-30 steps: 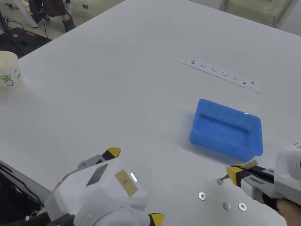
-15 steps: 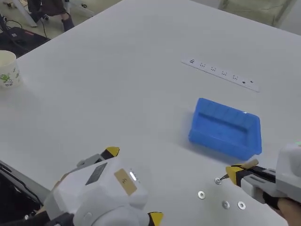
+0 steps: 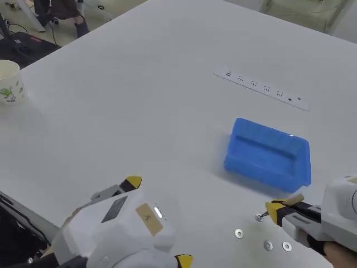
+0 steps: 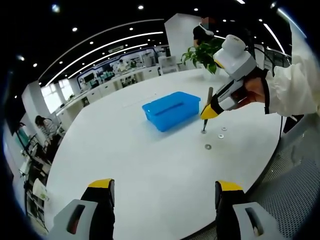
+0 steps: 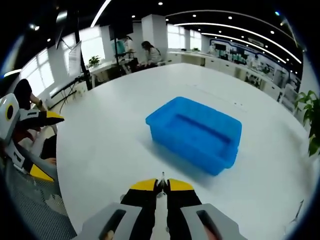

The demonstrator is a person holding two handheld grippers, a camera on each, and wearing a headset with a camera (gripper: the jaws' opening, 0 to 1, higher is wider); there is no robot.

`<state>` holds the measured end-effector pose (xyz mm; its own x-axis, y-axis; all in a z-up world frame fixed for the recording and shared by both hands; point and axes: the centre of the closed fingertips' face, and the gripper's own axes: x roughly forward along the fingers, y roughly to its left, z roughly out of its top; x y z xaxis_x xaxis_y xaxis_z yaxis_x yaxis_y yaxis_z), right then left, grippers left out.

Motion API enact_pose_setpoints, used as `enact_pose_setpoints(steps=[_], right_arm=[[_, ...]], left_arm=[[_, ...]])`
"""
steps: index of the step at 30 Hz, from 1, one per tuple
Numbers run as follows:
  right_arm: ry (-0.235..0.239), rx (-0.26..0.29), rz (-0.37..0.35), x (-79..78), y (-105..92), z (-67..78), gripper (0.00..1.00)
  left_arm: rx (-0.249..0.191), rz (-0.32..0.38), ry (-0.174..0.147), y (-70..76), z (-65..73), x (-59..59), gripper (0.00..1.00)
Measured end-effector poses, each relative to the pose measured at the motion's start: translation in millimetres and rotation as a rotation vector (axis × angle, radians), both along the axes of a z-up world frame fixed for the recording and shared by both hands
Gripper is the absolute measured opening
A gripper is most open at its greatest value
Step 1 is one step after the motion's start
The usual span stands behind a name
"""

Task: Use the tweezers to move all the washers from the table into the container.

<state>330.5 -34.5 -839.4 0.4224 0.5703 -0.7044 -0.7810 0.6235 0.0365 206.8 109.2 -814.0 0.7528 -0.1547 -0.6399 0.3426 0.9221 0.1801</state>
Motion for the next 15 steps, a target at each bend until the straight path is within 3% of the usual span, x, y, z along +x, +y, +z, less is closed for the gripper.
enact_pose_setpoints(steps=[7, 15], right_arm=[[0.011, 0.022, -0.032, 7.4, -1.5, -1.4, 0.02], [0.004, -0.018, 0.001, 6.1, 3.3, -2.2, 0.01]], left_arm=[[0.002, -0.003, 0.003, -0.4, -0.4, -0.4, 0.84], [0.002, 0.005, -0.004, 1.2, 0.2, 0.1, 0.84]])
